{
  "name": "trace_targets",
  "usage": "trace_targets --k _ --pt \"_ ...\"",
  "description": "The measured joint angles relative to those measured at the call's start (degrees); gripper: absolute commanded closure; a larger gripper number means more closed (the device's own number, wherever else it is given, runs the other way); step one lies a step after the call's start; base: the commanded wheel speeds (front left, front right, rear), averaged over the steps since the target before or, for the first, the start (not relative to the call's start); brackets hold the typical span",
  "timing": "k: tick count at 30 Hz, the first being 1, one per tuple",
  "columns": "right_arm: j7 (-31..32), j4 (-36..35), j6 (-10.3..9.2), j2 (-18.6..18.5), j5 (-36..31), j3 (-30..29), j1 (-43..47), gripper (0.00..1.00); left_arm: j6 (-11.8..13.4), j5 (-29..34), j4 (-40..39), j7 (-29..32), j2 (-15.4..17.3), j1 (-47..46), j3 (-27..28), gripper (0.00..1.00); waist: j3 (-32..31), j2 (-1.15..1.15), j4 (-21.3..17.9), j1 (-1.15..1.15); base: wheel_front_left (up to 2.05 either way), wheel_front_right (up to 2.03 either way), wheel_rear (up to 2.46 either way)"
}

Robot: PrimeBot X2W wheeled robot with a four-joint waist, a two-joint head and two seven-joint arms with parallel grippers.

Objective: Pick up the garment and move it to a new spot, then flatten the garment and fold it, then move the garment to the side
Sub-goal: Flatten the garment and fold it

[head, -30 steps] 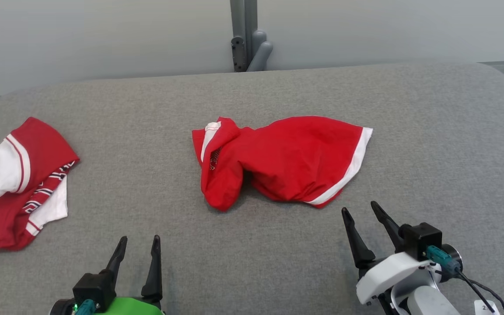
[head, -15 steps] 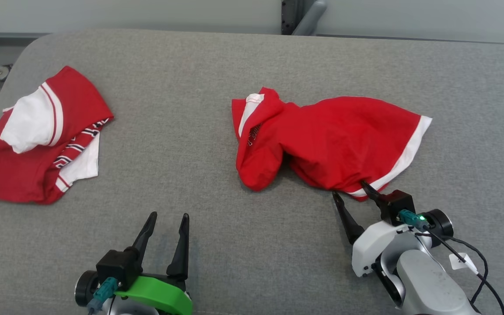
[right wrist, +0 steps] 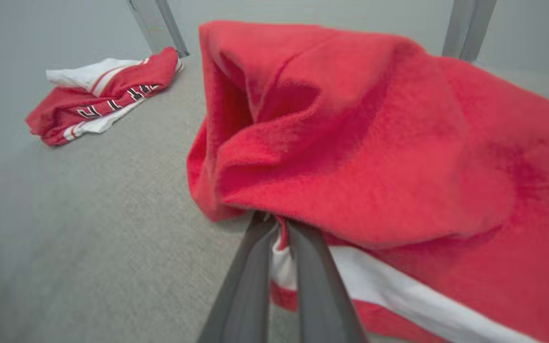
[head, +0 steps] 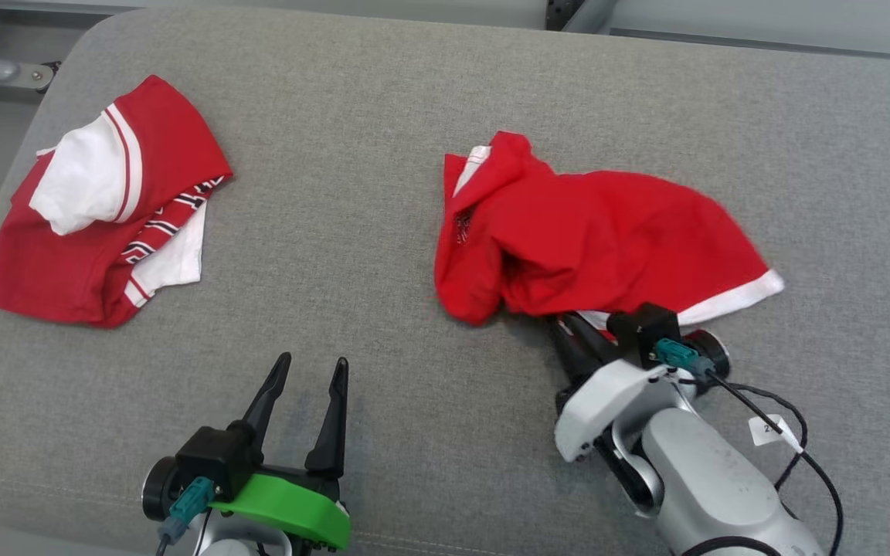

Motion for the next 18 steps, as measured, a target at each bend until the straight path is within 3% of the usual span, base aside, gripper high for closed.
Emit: trace_targets --k 8,16,17,18 --pt "0.0 -18.3 -0.01 -1.2 9.4 6.4 -1.4 1.0 0.0 0.1 0.3 0.0 0.0 0.0 -1.4 0.0 -1.4 0.0 -2.1 0.0 0.0 0.0 0.0" --pt "0.0 -16.6 -0.01 -1.4 12.9 14.8 -3.7 1.0 -0.1 -0.1 0.7 0.0 0.0 -1.4 -4.7 0.0 -2.4 0.0 -0.1 0.0 0.0 0.0 0.0" --pt "0.0 -14.8 -0.01 -1.3 13.9 16.8 -4.1 0.85 -0.1 -0.1 0.9 0.0 0.0 -1.4 -4.8 0.0 -2.4 0.0 0.4 0.0 0.0 0.0 0.0" --pt "0.2 -11.5 -0.01 -1.1 14.9 19.3 -4.5 0.0 -0.1 -0.2 1.1 0.0 0.0 -1.3 -4.8 0.0 -2.4 0.0 0.9 0.0 0.0 0.0 0.0"
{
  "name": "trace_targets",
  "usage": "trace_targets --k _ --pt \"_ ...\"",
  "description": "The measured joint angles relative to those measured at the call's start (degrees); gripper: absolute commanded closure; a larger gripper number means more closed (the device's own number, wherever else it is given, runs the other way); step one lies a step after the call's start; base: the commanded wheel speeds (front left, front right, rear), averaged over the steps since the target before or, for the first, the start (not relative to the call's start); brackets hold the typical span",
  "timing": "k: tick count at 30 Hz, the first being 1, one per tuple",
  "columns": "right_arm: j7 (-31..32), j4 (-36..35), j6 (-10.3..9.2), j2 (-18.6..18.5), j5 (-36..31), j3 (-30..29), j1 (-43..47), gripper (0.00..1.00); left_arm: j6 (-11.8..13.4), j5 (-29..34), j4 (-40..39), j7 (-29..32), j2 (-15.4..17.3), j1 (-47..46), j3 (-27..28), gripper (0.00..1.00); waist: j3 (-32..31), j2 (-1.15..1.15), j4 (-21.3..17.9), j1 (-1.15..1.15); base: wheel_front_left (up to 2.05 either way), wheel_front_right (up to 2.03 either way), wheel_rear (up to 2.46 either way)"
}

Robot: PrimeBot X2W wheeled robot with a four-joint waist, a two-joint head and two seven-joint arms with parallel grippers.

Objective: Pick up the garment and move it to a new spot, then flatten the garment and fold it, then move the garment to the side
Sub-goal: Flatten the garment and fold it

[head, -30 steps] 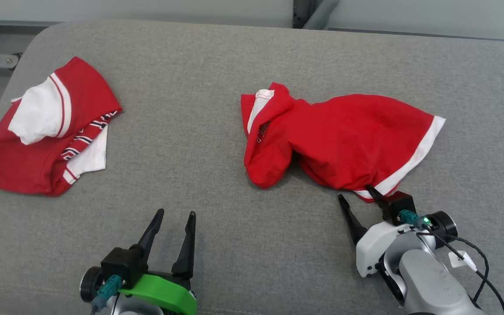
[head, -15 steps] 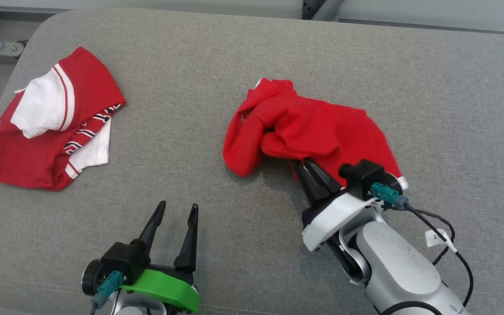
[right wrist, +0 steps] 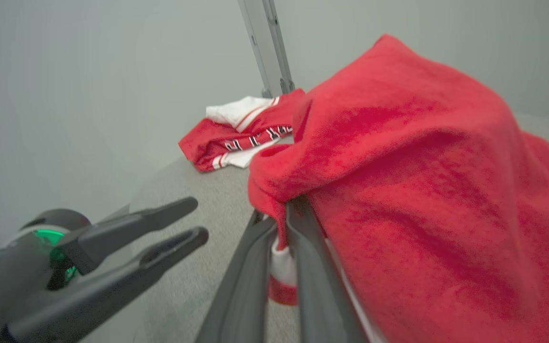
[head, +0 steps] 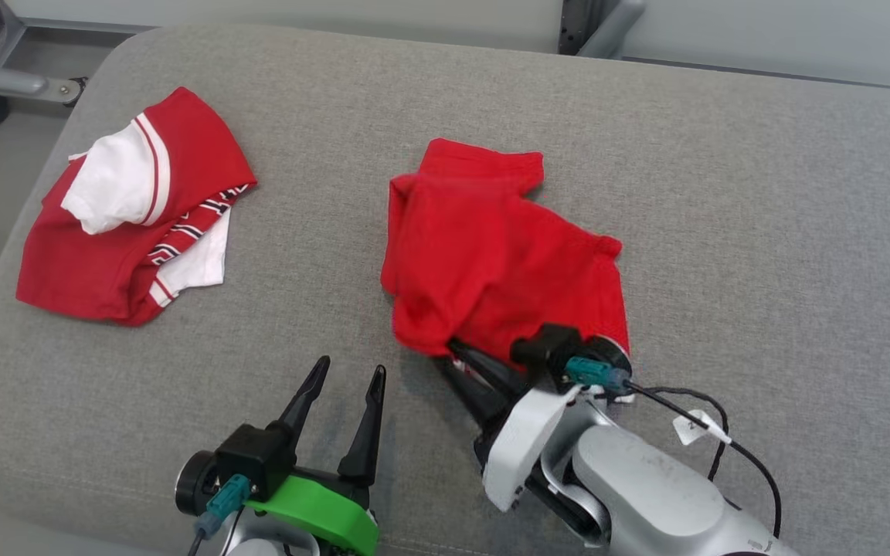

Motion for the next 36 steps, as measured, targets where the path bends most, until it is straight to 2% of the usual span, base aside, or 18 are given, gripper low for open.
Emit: trace_targets --k 2,4,7,11,15,18,23,30,31,32,33,36 --pt "1.1 5.3 0.0 -0.1 1.7 4.7 -0.4 0.0 0.0 0.0 0.6 0.0 0.0 0.2 0.0 0.0 -0.1 0.0 0.8 0.0 0.0 0.0 0.0" --pt "0.7 8.1 0.0 -0.1 3.8 6.8 -1.8 0.0 0.0 0.0 1.0 0.0 0.0 0.6 0.2 0.0 -0.4 0.0 1.4 0.0 0.0 0.0 0.0" --pt "0.2 9.3 0.01 -0.4 7.4 9.3 -2.7 0.0 0.0 0.0 1.2 0.0 0.0 1.3 1.0 0.0 -1.0 0.0 1.6 0.0 0.0 0.0 0.0" --pt "0.0 8.4 0.01 -3.5 11.8 11.2 -1.4 0.0 0.0 0.0 1.3 0.0 0.0 2.3 2.1 0.0 -1.5 0.0 0.3 0.0 0.0 0.0 0.0" --pt "-0.2 6.9 0.01 -7.2 12.3 4.8 0.9 0.0 0.0 -0.2 0.9 0.0 0.0 2.3 2.9 0.0 -1.9 0.0 -1.5 0.0 0.0 0.0 0.0" --pt "-0.2 9.0 -0.01 -8.8 9.7 -3.1 4.3 0.0 0.0 -0.2 0.3 0.0 0.0 2.0 2.6 0.0 -1.8 0.0 -3.3 0.0 0.0 0.0 0.0" --pt "-0.2 11.5 0.0 -7.4 7.8 -7.7 5.9 0.0 0.0 -0.2 0.0 0.0 0.0 1.0 1.7 0.0 -0.6 0.0 -3.8 0.0 0.0 0.0 0.0" --pt "-0.2 14.4 0.0 -6.4 6.0 -11.2 6.1 0.0 0.0 -0.4 0.0 0.0 0.0 0.8 1.9 0.0 0.8 0.0 -2.0 0.0 0.0 0.0 0.0" --pt "-0.2 14.5 0.0 -6.1 5.8 -11.3 6.1 0.06 0.0 -0.4 0.1 0.0 0.0 0.8 2.0 0.0 0.9 0.0 -1.7 0.0 0.0 0.0 0.0" --pt "-0.3 14.7 0.0 -5.9 5.6 -11.3 6.1 0.42 0.0 -0.4 0.1 0.0 0.0 0.8 2.1 0.0 1.1 0.0 -1.5 0.0 0.0 0.0 0.0" --pt "-0.3 14.8 0.0 -5.8 5.5 -11.3 6.0 0.62 0.0 -0.4 0.1 0.0 0.0 0.8 2.2 0.0 1.3 0.0 -1.3 0.0 0.0 0.0 0.0" --pt "-0.4 15.2 0.0 -5.8 5.2 -11.3 5.6 1.0 0.0 -0.4 0.1 0.0 0.0 0.8 2.2 0.0 1.7 0.0 -0.9 0.0 0.0 0.0 0.0"
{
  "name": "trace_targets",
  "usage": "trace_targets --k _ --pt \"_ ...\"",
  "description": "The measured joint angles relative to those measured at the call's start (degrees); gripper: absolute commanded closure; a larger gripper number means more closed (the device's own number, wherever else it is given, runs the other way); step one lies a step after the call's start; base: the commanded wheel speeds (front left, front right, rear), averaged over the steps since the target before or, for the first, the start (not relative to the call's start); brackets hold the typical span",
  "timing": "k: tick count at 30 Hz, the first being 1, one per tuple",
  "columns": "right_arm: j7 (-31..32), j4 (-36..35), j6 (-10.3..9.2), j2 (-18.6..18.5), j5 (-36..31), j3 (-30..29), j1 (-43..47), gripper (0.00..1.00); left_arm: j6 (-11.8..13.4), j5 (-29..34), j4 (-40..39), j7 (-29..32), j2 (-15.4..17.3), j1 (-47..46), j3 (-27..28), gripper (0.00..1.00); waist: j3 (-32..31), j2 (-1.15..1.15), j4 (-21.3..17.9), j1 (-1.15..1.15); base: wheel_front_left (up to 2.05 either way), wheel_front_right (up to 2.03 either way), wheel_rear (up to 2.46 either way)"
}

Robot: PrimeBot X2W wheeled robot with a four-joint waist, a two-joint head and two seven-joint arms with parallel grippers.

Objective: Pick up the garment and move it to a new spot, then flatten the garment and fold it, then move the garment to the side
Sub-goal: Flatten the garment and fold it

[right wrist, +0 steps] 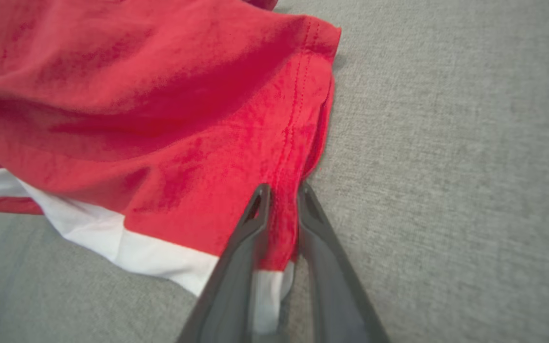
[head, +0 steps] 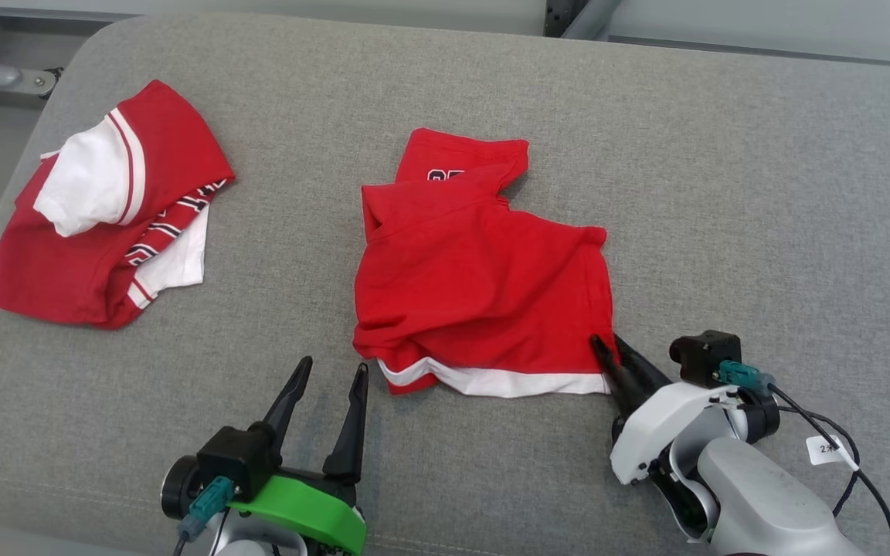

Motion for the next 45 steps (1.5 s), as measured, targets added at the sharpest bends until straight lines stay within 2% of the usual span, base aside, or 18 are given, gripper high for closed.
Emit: trace_targets --k 5,8,12,18,19,20,21,26,32,43,44,45 --pt "0.0 1.7 0.08 0.1 0.0 0.0 -0.8 1.0 0.0 -0.3 0.0 0.0 0.0 -0.1 -0.1 0.0 0.4 0.0 0.0 0.0 0.0 0.0 0.0" --pt "0.0 1.6 0.09 -0.1 0.0 -2.3 -1.2 1.0 0.0 -0.3 -0.1 0.0 0.0 -0.3 -0.3 0.0 0.5 0.0 -0.4 0.0 0.0 0.0 0.0" --pt "0.1 1.5 0.05 -2.0 -1.2 -10.0 -0.7 1.0 0.0 -0.3 -0.3 0.0 0.0 -0.6 -0.3 0.0 0.4 0.0 -0.9 0.0 0.0 0.0 0.0" --pt "0.1 3.1 0.07 -2.5 -6.3 -20.0 1.7 1.0 0.0 -0.1 0.3 0.0 0.0 -0.6 -1.0 0.0 -0.3 0.0 -1.9 0.0 0.0 0.0 0.0" --pt "0.1 3.3 0.07 -2.4 -7.2 -21.7 2.0 0.75 0.0 -0.1 0.4 0.0 0.0 -0.6 -1.2 0.0 -0.4 0.0 -2.1 0.0 0.0 0.0 0.0" --pt "0.1 3.3 0.07 -2.2 -8.1 -23.4 2.2 0.12 0.0 0.1 0.6 0.0 0.0 -0.7 -1.5 0.0 -0.6 0.0 -2.4 0.0 0.0 0.0 0.0" --pt "0.1 2.9 0.05 -1.9 -9.2 -24.7 2.5 0.0 0.0 0.2 0.7 0.0 0.0 -0.8 -1.9 0.0 -0.7 0.0 -2.6 0.0 0.0 0.0 0.0" --pt "0.1 -1.6 0.05 1.2 -13.1 -28.3 4.6 0.0 0.0 0.3 1.5 0.0 0.0 -1.1 -4.2 0.0 -1.6 0.0 -4.3 0.0 0.0 0.0 0.0" --pt "0.1 -5.7 0.04 3.4 -14.5 -28.5 7.0 0.0 0.0 -1.5 4.2 0.0 0.0 -2.3 -6.8 0.0 -2.4 0.0 -7.2 0.0 0.0 0.0 0.0" --pt "0.1 -8.7 0.04 4.2 -14.9 -27.6 8.5 0.0 0.0 -4.5 15.9 0.0 0.0 -7.6 -8.4 0.0 -2.5 0.0 -12.5 0.0 0.0 0.0 0.0" --pt "0.1 -8.7 0.04 4.2 -14.9 -27.6 8.7 0.0 0.0 -4.8 16.7 0.0 0.0 -8.1 -9.0 0.4 -2.4 0.0 -12.9 0.0 0.0 0.0 0.0" --pt "0.1 -8.8 0.04 4.2 -14.9 -27.6 8.8 0.0 0.0 -5.2 17.6 0.0 0.0 -8.6 -9.8 0.92 -2.3 0.0 -13.2 0.0 0.0 0.0 0.0"
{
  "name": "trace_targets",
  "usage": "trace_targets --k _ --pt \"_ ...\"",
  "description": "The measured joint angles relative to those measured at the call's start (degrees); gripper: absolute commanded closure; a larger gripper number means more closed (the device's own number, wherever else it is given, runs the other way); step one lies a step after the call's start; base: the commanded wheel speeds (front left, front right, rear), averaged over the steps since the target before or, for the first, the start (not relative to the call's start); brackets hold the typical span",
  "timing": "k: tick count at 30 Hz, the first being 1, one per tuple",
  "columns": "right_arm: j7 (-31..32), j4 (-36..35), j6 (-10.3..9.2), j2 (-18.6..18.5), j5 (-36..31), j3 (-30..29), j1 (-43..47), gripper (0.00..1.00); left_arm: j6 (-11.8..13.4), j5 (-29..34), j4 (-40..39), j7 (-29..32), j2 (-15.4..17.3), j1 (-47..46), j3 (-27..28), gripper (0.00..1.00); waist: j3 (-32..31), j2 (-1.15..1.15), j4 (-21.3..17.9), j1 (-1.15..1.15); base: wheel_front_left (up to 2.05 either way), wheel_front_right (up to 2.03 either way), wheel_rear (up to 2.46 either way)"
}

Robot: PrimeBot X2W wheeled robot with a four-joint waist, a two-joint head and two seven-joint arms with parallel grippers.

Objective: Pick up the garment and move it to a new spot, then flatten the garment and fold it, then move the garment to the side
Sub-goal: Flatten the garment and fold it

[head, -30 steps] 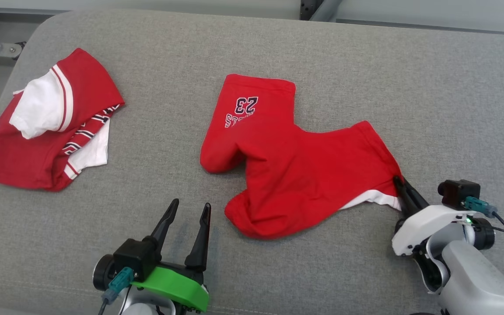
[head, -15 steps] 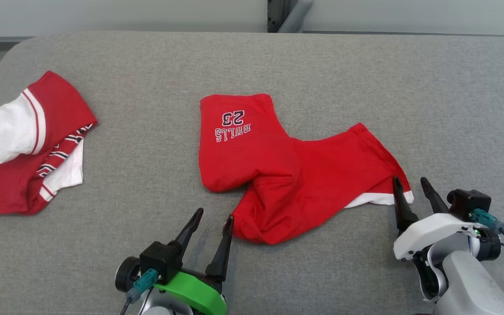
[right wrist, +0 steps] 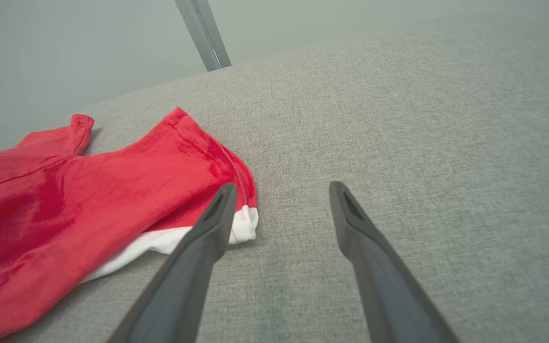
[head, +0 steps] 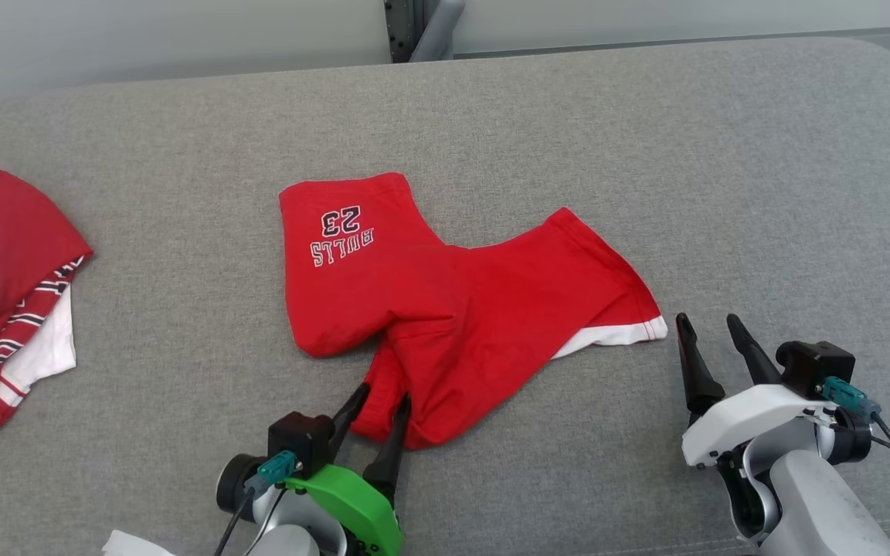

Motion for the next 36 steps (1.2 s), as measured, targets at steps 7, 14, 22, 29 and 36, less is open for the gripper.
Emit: trace_targets --k 7,14,22,29,36 --pt "0.0 -0.2 0.0 0.0 0.2 -0.7 0.2 0.0 0.0 -3.1 -2.3 0.0 0.3 -1.4 -3.1 1.0 0.3 0.0 -0.1 0.0 0.0 0.0 0.0" --pt "0.0 -0.7 0.0 0.1 0.3 -0.9 0.2 0.0 0.0 -3.5 -18.4 0.0 0.3 -0.7 3.2 1.0 0.5 0.0 1.3 0.0 0.0 0.0 0.0" --pt "0.0 -0.5 0.0 0.9 0.8 1.0 -0.2 0.0 0.0 -4.2 -12.8 0.0 0.1 -1.0 12.4 1.0 1.7 0.0 1.4 0.0 0.0 0.0 0.0" --pt "0.0 -1.3 0.0 1.2 1.4 2.0 -1.5 0.0 3.4 0.9 -2.1 0.0 0.0 -6.6 15.7 1.0 4.1 0.0 -0.6 0.0 0.0 0.0 0.0" --pt "0.0 -2.6 0.0 1.3 1.9 2.4 -2.2 0.0 5.7 4.8 6.5 0.0 -0.1 -10.2 21.0 0.57 6.1 0.0 -3.1 0.0 0.0 0.0 0.0"
